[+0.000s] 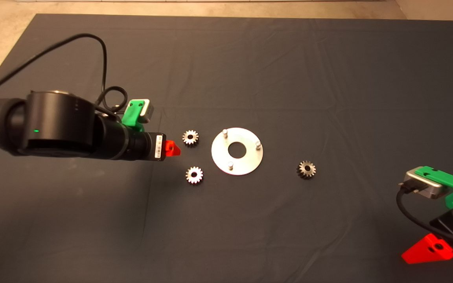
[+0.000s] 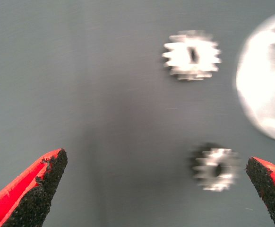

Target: Install three planetary gears onto the carrier pins

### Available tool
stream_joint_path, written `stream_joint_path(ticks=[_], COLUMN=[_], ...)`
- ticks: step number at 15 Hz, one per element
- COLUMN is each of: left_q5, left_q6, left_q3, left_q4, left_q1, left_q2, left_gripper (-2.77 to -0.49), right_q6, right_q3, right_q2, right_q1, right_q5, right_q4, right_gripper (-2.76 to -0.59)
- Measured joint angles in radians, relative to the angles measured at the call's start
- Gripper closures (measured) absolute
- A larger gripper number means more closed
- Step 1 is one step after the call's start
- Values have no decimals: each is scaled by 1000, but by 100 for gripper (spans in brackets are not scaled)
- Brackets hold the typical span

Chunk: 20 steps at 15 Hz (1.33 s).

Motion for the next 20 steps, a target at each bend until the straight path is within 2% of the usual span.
stream_joint_path(ticks=[3,5,6,8,11,16,20], left_q5=[-13,-39,-49,-57,-71,-73,-78], left_q6=[32,43,51,80,129,142,173], left_q3=[-22,-40,-53,-80,-133,-173,-211], left_q4=[4,5,8,6,7,8,9], left_q1=[0,3,15,48,53,61,61], left_q2=[68,73,73,79,104,132,174], left_gripper=[-276,-276,-276,-276,-276,-276,-276], right_q6=[0,0,0,0,0,1,1], right_q3=[0,0,0,0,0,0,0], right_q2=[-1,-1,-1,-1,-1,-1,-1], right_q1=[0,0,0,0,0,-1,-6], right_q5=[0,0,-1,-1,-1,-4,-4], right_q4=[0,0,0,0,0,0,0], right_gripper=[-275,-275,-275,-275,-275,-275,-275])
